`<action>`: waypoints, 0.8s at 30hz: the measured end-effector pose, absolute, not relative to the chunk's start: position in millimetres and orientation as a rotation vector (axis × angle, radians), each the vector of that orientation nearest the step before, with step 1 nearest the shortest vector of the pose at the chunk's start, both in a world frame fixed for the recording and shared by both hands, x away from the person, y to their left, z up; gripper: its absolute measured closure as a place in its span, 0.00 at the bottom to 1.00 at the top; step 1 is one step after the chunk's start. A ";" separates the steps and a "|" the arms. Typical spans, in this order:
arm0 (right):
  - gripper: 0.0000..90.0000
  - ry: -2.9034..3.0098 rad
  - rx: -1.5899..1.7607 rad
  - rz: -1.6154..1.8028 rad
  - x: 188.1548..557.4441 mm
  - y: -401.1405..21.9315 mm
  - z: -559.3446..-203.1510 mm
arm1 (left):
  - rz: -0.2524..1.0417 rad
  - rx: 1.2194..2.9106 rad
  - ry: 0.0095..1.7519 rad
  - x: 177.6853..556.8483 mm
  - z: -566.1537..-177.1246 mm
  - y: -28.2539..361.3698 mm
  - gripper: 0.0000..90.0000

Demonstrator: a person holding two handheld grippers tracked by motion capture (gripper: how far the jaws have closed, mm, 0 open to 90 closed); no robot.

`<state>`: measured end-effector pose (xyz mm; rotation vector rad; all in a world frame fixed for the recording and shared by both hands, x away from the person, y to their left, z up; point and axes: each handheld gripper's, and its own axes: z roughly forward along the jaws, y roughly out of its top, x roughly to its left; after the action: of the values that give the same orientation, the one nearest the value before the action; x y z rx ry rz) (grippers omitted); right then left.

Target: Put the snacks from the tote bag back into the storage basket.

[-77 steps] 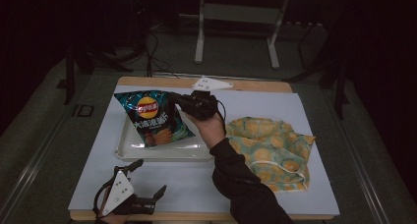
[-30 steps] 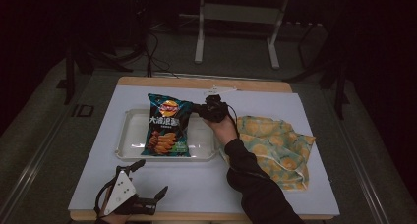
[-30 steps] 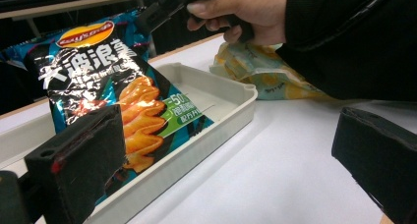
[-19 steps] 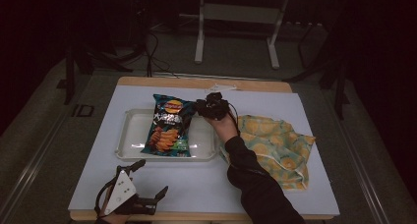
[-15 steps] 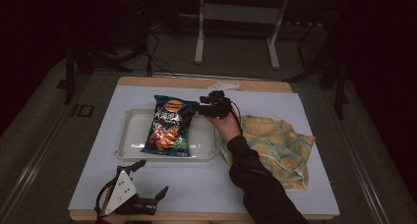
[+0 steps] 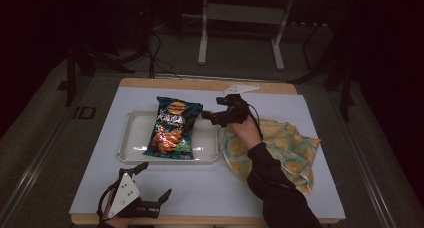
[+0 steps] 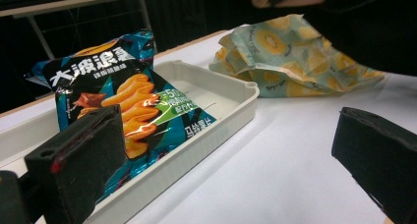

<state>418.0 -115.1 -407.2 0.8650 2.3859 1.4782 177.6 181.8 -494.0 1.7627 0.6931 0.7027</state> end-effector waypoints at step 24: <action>0.16 2.238 1.021 1.327 388.4 -230.1 -388.3 | 0.706 1.764 0.704 179.4 -494.9 181.3 0.00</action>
<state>388.4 -230.1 -388.3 1.0215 2.2383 1.3268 179.4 181.3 -494.9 1.7639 0.7035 0.7061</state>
